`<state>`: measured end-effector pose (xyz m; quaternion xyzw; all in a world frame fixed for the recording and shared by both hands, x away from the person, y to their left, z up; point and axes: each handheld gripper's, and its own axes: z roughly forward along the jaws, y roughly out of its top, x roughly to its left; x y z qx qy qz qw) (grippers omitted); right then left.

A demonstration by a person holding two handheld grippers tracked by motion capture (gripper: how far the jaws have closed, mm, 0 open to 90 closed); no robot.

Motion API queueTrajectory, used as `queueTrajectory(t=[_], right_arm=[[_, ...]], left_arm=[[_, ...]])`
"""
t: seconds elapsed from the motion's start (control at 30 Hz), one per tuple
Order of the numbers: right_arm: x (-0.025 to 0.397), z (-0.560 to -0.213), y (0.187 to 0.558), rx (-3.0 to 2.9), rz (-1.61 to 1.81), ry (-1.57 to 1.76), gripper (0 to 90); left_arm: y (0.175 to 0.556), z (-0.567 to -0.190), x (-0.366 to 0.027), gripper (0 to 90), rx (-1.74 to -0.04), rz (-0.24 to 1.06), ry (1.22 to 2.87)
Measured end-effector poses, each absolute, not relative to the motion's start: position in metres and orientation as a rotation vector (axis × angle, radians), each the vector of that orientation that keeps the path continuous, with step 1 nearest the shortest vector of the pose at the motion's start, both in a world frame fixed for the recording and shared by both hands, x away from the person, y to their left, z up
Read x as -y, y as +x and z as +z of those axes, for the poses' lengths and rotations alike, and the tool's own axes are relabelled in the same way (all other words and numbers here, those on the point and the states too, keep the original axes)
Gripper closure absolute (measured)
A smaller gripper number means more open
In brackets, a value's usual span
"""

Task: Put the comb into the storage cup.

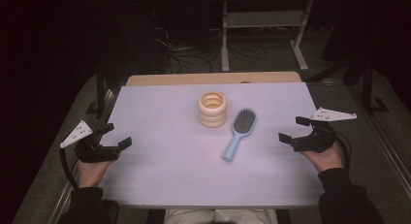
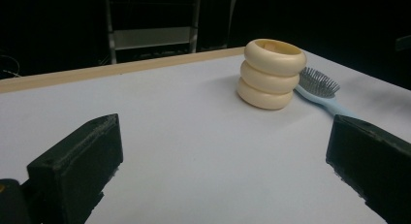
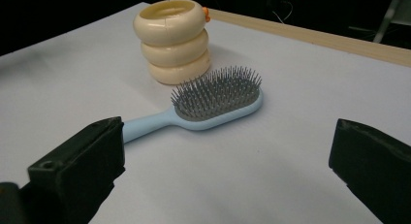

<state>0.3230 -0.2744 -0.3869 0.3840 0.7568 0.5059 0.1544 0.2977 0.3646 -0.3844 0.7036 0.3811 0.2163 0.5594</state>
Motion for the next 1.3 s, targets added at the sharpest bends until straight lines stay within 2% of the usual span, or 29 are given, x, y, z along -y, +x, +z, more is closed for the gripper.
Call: queueTrajectory(t=[0.77,1.3], right_arm=[[0.266,-0.384,0.321,-2.230,1.410,1.089,0.0],[0.246,-0.355,0.329,-2.286,1.383,0.987,0.0]], left_arm=[[0.294,-0.385,-0.364,0.0,-0.896,0.491,1.626],[0.292,-0.385,-0.364,0.0,-0.896,0.501,1.611]])
